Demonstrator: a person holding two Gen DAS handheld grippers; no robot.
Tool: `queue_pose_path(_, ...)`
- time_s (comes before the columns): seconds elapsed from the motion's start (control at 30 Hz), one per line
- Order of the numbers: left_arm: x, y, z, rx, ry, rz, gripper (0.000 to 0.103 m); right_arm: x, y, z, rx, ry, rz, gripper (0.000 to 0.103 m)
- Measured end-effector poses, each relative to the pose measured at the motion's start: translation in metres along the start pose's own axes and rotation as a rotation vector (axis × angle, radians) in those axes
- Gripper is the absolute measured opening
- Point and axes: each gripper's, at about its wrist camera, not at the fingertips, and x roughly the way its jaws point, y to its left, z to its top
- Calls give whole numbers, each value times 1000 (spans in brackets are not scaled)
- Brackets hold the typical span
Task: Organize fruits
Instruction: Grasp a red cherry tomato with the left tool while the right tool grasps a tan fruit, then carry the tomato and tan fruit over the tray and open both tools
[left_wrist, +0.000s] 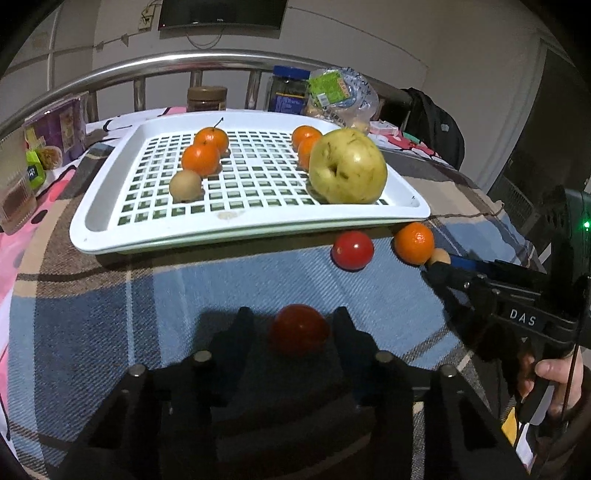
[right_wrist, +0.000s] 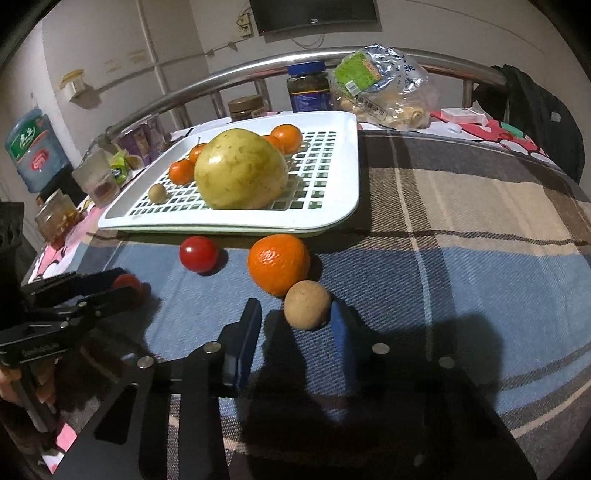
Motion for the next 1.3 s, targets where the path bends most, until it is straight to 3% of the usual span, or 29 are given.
queue_pose_path(0.1,1,1,0,-1,3,-8,32,3,-2,1,9,8,-13,26)
queue_pose_path(0.43,-8,-4,1,12,2,-30,32,-7,-3,-1,26,-33,5,25)
queue_pose_path(0.67,-51,-1,25,15,-98,-32,32,-39,3,10,10,-108,31,25)
queue_pose_path(1.0,-98,32,106,-16,-218,-17,32,-93,13,84,-42,-245,82,25)
queue_pose_path(1.17,-94,46,147,-16,-206,9,32,-94,12,131,-38,-249,96,25)
queue_pose_path(1.3,-71,54,169,-27,-162,31,32,-71,11,165,-28,-199,107,25)
